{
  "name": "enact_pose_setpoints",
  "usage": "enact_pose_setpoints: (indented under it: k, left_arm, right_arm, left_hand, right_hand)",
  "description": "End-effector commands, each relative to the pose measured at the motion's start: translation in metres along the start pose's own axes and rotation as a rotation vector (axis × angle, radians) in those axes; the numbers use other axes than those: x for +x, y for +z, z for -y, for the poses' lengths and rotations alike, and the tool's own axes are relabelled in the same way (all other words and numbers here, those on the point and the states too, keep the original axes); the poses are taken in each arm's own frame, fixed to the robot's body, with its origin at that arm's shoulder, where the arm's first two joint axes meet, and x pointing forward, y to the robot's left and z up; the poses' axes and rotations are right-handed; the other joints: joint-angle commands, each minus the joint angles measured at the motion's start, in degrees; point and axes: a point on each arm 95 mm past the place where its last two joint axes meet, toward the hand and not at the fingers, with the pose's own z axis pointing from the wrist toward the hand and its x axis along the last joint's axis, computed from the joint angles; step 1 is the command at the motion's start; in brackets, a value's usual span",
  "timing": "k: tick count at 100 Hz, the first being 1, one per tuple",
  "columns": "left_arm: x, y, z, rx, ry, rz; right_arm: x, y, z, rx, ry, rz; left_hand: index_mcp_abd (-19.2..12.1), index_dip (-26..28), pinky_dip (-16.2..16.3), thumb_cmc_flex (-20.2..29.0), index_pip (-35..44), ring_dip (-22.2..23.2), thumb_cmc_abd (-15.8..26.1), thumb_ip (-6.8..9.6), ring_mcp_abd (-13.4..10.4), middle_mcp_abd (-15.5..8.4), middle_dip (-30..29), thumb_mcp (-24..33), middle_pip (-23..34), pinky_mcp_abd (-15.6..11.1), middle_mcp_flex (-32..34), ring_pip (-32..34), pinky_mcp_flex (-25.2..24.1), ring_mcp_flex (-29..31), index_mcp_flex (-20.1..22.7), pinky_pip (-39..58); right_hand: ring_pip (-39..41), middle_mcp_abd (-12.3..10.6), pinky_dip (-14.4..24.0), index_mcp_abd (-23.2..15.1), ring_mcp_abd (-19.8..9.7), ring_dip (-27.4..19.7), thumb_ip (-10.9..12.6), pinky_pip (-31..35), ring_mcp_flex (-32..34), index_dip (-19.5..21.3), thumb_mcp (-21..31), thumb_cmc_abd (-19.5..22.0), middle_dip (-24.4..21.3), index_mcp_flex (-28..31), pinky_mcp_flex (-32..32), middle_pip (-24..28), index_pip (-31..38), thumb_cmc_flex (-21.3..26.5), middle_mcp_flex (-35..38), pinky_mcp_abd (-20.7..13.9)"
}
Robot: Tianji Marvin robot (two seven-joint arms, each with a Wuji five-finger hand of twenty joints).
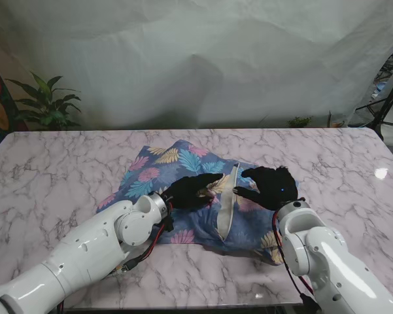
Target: Put a pillowcase on a pillow
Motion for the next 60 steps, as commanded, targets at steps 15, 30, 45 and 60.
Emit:
enact_pose_setpoints:
  k: [15, 30, 45, 60]
  left_arm:
    - [0.001, 0.007, -0.006, -0.042, 0.073, -0.057]
    - [0.005, 0.012, -0.015, -0.002, 0.054, -0.058]
    - [0.011, 0.018, -0.028, 0.038, -0.039, -0.100]
    - [0.015, 0.019, -0.033, 0.037, -0.092, -0.132]
  right_arm:
    - [-0.017, -0.009, 0.037, 0.144, -0.106, -0.055]
    - [-0.015, -0.004, 0.054, 0.199, -0.132, -0.086]
    - [-0.007, 0.008, 0.060, 0.204, -0.110, -0.104]
    - [-0.002, 0.017, 0.059, 0.196, -0.087, -0.109]
  left_hand:
    - [-0.07, -10.79, 3.54, -2.67, -3.38, 1.84, -6.34, -0.46, -2.30, -1.82, 2.97, 12.72, 0.15, -1.36, -2.10, 3.06, 5.07, 5.34, -2.17, 4.48]
    - [-5.34, 0.55, 9.04, 8.99, 0.81, 15.62, -6.90, -2.38, -5.39, -4.03, 5.91, 11.73, 18.23, -6.11, 6.26, 17.54, 17.50, 21.61, 3.00, 24.52]
    - [-8.60, 5.44, 11.34, 16.03, 22.20, 25.09, -8.08, -3.46, -7.21, -1.54, 36.53, 10.71, 25.94, -10.06, 17.60, 43.03, 31.94, 33.12, 16.92, 48.12]
    - [-5.55, 11.97, 6.17, 16.03, 50.24, 26.44, -8.36, -3.17, -11.48, 1.10, 38.38, 3.71, 33.56, -13.06, 19.08, 51.08, 39.67, 40.52, 31.22, 55.75]
  right_hand:
    - [1.41, -1.06, 0.54, -1.12, -0.88, 0.66, 1.30, -0.39, 0.41, -0.58, 0.59, 0.36, -0.28, 0.05, -0.89, -0.45, 0.01, 1.33, -0.02, -0.33]
    - [1.32, -1.11, 0.47, -1.09, -1.02, 0.62, 1.34, -0.56, 0.26, -0.80, 0.62, -0.09, -0.31, -0.23, -0.93, -0.64, -0.16, 1.61, -0.22, -0.25]
    - [1.32, -1.08, 0.46, -1.03, -1.07, 0.62, 1.37, -0.58, 0.15, -0.89, 0.66, -0.12, -0.26, -0.45, -0.84, -0.61, -0.17, 1.66, -0.45, -0.29]
    - [1.42, -1.11, 0.54, -0.97, -1.10, 0.66, 1.40, -0.42, 0.24, -0.91, 0.71, -0.25, -0.19, -0.43, -0.63, -0.47, -0.06, 1.74, -0.38, -0.19]
